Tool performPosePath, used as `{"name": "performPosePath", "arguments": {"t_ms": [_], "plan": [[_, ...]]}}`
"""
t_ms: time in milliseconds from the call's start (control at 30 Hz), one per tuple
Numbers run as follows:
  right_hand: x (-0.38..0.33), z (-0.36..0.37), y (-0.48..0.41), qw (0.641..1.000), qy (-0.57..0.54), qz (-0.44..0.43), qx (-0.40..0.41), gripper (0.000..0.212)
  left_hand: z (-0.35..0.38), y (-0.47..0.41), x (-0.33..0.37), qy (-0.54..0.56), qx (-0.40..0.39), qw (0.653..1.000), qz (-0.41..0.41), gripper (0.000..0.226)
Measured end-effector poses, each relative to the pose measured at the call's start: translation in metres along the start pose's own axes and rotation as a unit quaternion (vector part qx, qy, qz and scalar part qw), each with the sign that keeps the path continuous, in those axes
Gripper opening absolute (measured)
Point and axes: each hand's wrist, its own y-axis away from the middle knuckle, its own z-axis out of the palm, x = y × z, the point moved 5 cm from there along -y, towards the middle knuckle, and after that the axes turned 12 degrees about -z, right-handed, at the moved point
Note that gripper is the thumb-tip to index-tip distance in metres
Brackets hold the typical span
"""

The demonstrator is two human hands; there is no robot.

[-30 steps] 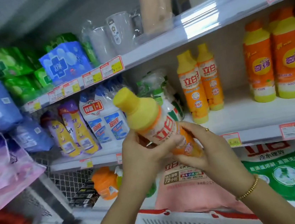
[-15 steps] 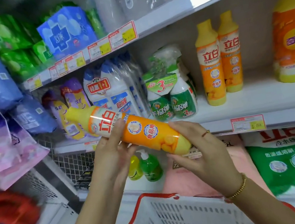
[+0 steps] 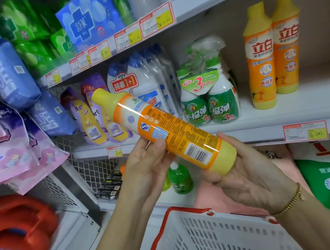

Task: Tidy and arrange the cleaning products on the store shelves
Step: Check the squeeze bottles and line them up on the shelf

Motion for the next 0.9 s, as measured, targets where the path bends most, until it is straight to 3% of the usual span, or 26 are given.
{"name": "performPosePath", "arguments": {"t_ms": [67,100,167,233,333,367,400,433,467,500,600,633,667,733,800,900], "plan": [[-0.008,-0.010,0.001,0.989,0.105,-0.080,0.069,0.049,0.000,0.001,0.002,-0.020,0.006,1.000,0.000,0.047],[-0.013,-0.008,0.002,0.966,0.203,-0.140,0.082,0.043,0.000,0.001,0.003,-0.029,0.024,0.999,0.003,0.045],[-0.021,-0.007,0.007,0.876,0.402,-0.250,0.092,0.031,-0.001,0.001,0.004,-0.041,0.070,0.997,0.009,0.048],[-0.030,-0.009,0.015,0.740,0.568,-0.337,0.127,0.046,-0.001,0.000,0.002,-0.045,0.095,0.994,0.014,0.061],[-0.035,-0.005,0.020,0.473,0.777,-0.394,0.135,0.063,0.001,-0.001,-0.002,-0.050,0.110,0.993,0.010,0.044],[-0.033,-0.005,0.021,0.404,0.821,-0.381,0.135,0.067,0.002,0.000,-0.003,-0.059,0.114,0.992,0.006,0.043],[-0.034,-0.006,0.021,0.369,0.843,-0.366,0.138,0.067,0.004,0.000,-0.002,-0.069,0.109,0.992,0.006,0.046],[-0.034,-0.008,0.022,0.376,0.846,-0.350,0.144,0.066,0.006,0.001,-0.001,-0.075,0.098,0.992,0.008,0.047],[-0.033,-0.009,0.023,0.423,0.831,-0.333,0.144,0.061,0.007,0.002,0.001,-0.076,0.085,0.993,0.011,0.042],[-0.031,-0.010,0.023,0.506,0.791,-0.314,0.136,0.055,0.007,0.002,0.004,-0.075,0.069,0.995,0.011,0.035],[-0.009,-0.008,0.020,0.822,0.530,-0.201,0.058,0.043,0.013,0.005,0.012,-0.089,0.020,0.996,-0.015,0.047],[0.000,-0.003,0.020,0.896,0.418,-0.146,0.032,0.045,0.014,0.006,0.013,-0.086,0.012,0.996,-0.026,0.054],[0.007,0.004,0.020,0.944,0.315,-0.091,0.018,0.050,0.013,0.006,0.013,-0.073,0.012,0.997,-0.037,0.060],[0.012,0.014,0.021,0.982,0.190,-0.008,0.016,0.059,0.006,0.005,0.013,-0.031,0.043,0.997,-0.050,0.068],[0.011,0.024,0.021,0.988,0.149,0.039,0.012,0.065,0.001,0.006,0.011,0.002,0.086,0.994,-0.067,0.071],[0.009,0.036,0.020,0.992,0.115,0.048,0.003,0.066,-0.001,0.005,0.006,0.010,0.104,0.990,-0.097,0.049]]}}
